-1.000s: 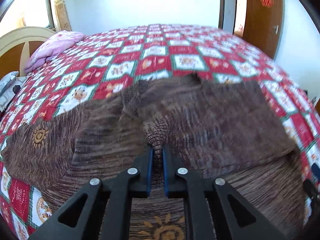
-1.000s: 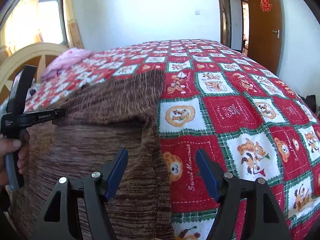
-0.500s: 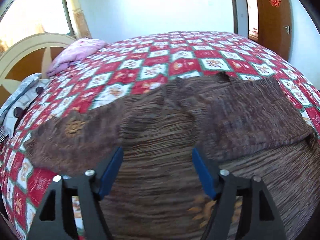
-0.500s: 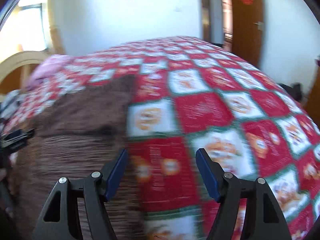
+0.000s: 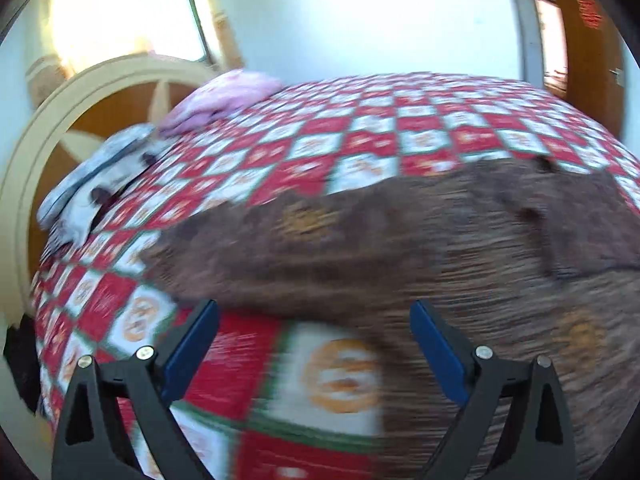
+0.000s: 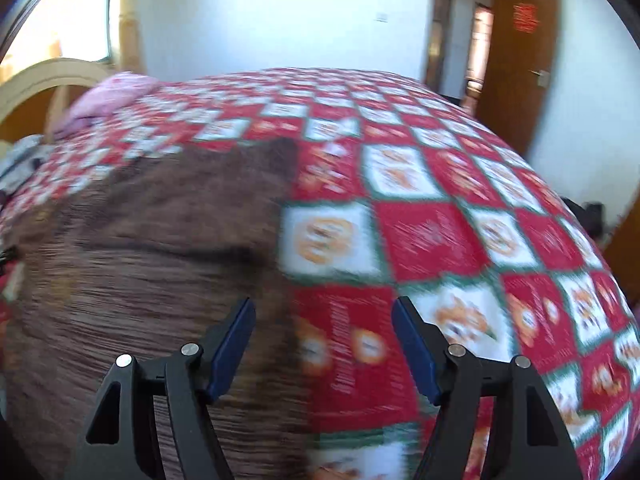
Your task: Fold small clothes
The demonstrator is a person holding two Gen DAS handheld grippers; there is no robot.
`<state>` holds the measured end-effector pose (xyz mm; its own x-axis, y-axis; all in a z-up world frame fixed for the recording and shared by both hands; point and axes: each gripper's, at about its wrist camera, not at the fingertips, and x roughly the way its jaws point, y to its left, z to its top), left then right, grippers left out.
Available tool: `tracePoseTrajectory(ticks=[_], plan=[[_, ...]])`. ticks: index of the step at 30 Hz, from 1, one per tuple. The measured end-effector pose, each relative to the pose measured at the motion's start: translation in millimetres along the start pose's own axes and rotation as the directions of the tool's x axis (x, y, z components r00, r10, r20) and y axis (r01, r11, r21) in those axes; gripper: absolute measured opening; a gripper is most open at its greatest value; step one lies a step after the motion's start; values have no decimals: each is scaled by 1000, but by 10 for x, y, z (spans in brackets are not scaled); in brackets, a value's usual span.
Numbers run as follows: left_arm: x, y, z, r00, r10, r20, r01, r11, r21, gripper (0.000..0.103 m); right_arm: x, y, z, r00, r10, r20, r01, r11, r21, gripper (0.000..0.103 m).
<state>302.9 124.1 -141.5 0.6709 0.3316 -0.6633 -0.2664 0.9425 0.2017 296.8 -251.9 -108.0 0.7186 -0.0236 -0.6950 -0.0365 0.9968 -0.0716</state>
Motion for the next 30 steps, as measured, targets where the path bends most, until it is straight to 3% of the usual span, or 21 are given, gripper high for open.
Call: tracePoseTrajectory(ticks=[5, 8, 12, 14, 16, 18, 22, 26, 29, 30], plan=[[204, 430, -40, 995, 88, -50, -93, 989, -115, 98, 63, 608, 317, 990, 137, 43, -129, 982, -141, 71], [287, 560, -102, 992, 102, -75, -114, 979, -169, 98, 385, 738, 452, 977, 213, -17, -213, 973, -93, 71], [299, 583, -160, 993, 86, -80, -98, 981, -168, 98, 884, 409, 285, 988, 59, -142, -58, 998, 13, 66], [283, 627, -155, 994, 84, -71, -95, 982, -166, 98, 841, 265, 201, 990, 93, -104, -90, 995, 31, 64], [304, 690, -146, 993, 95, -68, -105, 981, -162, 98, 762, 272, 159, 993, -42, -112, 38, 999, -35, 64], [362, 786, -109, 992, 109, -70, -120, 978, -170, 98, 736, 257, 187, 992, -20, -124, 19, 1000, -6, 64], [471, 990, -19, 989, 122, -86, -139, 961, -238, 98, 583, 518, 311, 999, 8, -49, -10, 999, -45, 64], [545, 1087, -49, 990, 80, -114, -111, 949, -295, 98, 604, 938, 497, 990, 138, 0, -137, 987, -79, 66], [554, 1198, -99, 990, 51, -131, -94, 934, -345, 98, 802, 1134, 481, 989, 144, -21, -145, 984, -100, 66], [539, 1287, -118, 990, 49, -132, -96, 922, -374, 98, 911, 1196, 415, 990, 123, -68, -131, 985, -112, 66]])
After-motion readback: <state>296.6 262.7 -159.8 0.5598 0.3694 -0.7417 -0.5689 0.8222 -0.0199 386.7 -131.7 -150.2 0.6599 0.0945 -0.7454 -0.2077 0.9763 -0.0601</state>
